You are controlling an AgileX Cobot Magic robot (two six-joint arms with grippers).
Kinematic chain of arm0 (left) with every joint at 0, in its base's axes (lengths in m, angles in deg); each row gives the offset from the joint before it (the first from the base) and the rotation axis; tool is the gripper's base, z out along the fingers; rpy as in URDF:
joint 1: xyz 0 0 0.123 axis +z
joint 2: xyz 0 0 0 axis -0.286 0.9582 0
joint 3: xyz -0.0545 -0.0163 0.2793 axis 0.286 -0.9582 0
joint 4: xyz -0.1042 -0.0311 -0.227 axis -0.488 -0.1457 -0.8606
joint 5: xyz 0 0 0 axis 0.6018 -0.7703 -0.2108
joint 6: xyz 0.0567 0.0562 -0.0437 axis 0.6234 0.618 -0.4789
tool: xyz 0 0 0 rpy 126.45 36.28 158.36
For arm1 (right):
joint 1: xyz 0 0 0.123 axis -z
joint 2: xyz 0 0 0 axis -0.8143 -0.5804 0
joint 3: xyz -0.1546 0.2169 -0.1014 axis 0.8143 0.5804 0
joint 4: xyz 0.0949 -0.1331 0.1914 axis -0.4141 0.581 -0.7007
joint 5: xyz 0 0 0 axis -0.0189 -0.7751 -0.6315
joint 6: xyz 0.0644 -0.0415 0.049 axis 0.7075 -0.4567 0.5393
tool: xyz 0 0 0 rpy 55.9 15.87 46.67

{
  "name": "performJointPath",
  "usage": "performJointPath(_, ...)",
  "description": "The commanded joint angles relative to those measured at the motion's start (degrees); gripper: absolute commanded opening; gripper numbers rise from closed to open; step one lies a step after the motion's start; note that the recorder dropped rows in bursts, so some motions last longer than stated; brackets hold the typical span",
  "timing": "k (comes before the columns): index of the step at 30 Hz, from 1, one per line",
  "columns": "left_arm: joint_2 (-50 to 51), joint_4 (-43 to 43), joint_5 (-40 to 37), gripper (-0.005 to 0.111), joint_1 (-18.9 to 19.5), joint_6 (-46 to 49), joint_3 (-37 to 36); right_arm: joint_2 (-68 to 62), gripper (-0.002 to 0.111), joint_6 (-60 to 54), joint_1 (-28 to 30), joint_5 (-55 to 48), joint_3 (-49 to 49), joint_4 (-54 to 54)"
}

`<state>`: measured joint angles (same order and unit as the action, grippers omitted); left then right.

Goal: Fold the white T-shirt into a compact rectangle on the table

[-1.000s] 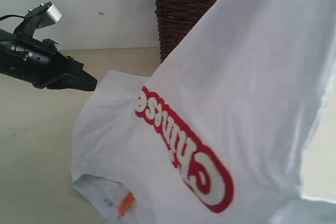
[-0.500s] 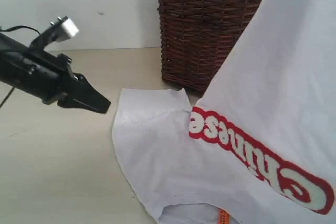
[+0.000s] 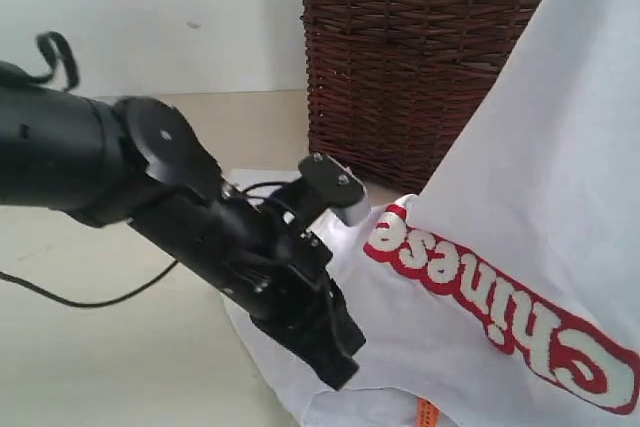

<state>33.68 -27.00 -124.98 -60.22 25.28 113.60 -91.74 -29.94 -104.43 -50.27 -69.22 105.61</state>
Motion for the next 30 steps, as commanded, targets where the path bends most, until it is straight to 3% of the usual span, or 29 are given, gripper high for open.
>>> performJointPath(1,7.27,0.89,4.29,0.0,-1.55,-9.84,-0.03,0.7,0.014,6.15,-0.06,0.88,0.3,3.64)
performJointPath(7,14.65,12.14,0.55,0.0,-0.07,-23.64,0.2,1.12,0.053,7.48,-0.06,0.88,0.3,5.86)
performJointPath(10,14.65,13.81,-5.58,0.0,1.32,-25.36,1.93,1.12,0.062,11.13,-0.06,0.88,0.3,10.26)
performJointPath(14,14.37,28.86,-22.7,0.0,3.75,-35.48,4.4,1.12,0.059,15.23,0.82,0.88,0.3,13.73)
performJointPath(20,11.42,44.73,-32.67,0.0,7.95,-46.02,1.58,1.12,0.055,16.71,6.59,0.88,0.3,13.74)
performJointPath(25,6.61,54.22,-33.96,0.0,13.43,-51.96,-1.32,1.95,0.05,16.4,7.56,0.88,0.3,8.93)
performJointPath(30,-4.28,56.66,-32.01,0.0,20.46,-56.27,1.88,1.95,0.032,11.02,7.56,0.88,0.3,-3.85)
